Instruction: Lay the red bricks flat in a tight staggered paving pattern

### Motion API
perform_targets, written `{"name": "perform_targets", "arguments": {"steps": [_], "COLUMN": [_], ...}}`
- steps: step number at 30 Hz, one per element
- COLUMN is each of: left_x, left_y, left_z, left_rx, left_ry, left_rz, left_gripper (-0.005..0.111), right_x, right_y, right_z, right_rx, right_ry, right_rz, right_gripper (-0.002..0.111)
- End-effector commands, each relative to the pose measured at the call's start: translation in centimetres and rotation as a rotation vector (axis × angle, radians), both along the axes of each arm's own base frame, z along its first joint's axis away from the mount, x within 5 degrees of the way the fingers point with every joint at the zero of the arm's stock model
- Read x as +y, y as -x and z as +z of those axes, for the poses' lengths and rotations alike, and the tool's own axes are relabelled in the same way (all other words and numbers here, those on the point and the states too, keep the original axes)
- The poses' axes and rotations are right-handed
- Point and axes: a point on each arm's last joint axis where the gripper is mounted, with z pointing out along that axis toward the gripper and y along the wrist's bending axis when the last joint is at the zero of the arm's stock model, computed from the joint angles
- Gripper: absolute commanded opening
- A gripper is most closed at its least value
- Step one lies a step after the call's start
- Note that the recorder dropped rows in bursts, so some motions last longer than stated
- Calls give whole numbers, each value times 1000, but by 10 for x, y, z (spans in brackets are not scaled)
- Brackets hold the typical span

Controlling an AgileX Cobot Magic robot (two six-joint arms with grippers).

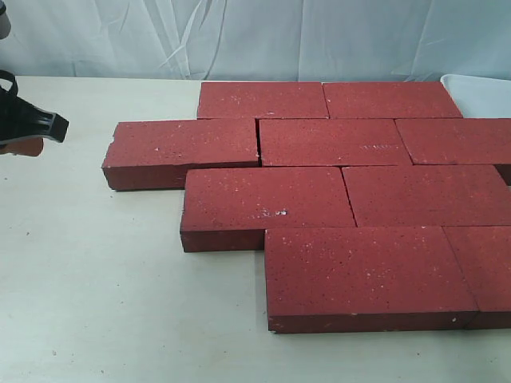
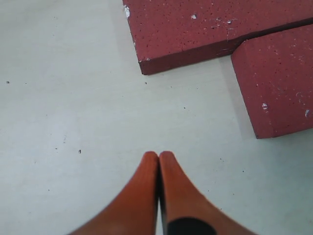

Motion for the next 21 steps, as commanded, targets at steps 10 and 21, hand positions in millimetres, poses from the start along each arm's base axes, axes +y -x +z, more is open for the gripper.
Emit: {"name": "perform_targets", "arguments": {"steps": [10, 21], "left_x": [-1, -1], "left_y": [2, 2], "left_z": [1, 1], "left_rx": [-8, -8], "left_ry": [-4, -4], "left_rz": [-7, -7], "left_gripper": [0, 0], "right_x": [-1, -1], "right_y": [-1, 0], "right_z": [-19, -20], "right_rx": [83, 91], "right_ry": [17, 17], "right_rz": [-4, -5], "right_gripper": [-1, -1]}}
